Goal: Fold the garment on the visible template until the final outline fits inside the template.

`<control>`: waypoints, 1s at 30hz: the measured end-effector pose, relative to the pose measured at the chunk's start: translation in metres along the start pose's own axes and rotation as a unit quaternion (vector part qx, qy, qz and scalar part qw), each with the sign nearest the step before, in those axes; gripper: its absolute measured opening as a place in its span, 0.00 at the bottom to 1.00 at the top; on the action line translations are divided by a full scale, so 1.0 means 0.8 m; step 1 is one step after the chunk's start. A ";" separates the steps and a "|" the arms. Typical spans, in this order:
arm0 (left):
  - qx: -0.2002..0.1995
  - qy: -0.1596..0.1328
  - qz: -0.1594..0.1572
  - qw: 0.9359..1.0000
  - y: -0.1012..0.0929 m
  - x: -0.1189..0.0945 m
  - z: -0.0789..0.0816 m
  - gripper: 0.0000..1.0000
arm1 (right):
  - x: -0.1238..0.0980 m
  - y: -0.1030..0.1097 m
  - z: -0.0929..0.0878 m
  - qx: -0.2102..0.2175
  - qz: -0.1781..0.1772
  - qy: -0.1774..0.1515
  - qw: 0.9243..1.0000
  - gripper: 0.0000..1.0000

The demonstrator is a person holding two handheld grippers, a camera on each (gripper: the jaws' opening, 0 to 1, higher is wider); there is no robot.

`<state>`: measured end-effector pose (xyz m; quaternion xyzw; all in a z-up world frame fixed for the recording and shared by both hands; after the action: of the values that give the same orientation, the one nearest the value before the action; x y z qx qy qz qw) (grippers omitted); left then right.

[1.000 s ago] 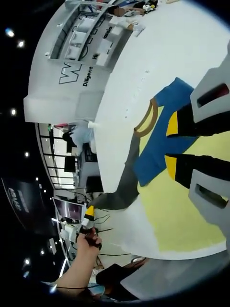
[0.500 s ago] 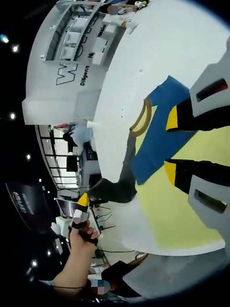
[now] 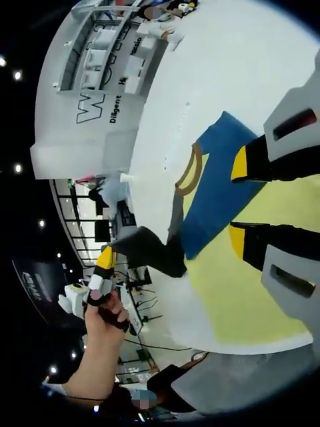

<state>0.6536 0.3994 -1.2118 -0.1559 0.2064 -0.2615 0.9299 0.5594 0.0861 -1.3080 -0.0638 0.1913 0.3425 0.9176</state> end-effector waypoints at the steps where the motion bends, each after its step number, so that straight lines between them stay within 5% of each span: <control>1: 0.000 0.000 -0.005 1.000 -0.006 0.004 0.001 0.01 | -0.001 0.000 0.000 0.000 0.000 0.000 1.000 0.18; 16: 0.011 0.017 -0.075 0.997 -0.069 0.047 0.003 0.01 | -0.018 -0.012 -0.012 0.015 -0.017 -0.004 1.000 0.19; 30: 0.020 0.052 -0.107 0.993 -0.106 0.091 -0.029 0.01 | -0.025 -0.022 -0.021 0.021 -0.026 0.000 0.999 0.19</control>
<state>0.6637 0.2858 -1.2206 -0.1448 0.2309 -0.3712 0.8876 0.5521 0.0571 -1.3156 -0.0496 0.1971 0.3143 0.9273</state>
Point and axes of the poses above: the point that each gripper's makers call its tool centre point, and the gripper's own axes: x roughly forward along the fingers, y roughly to its left, z roughly out of its top, the point moved 10 cm from there along -x, roughly backward along the fingers, and after that the axes turned 2 degrees about -y, right-handed, at the moved point
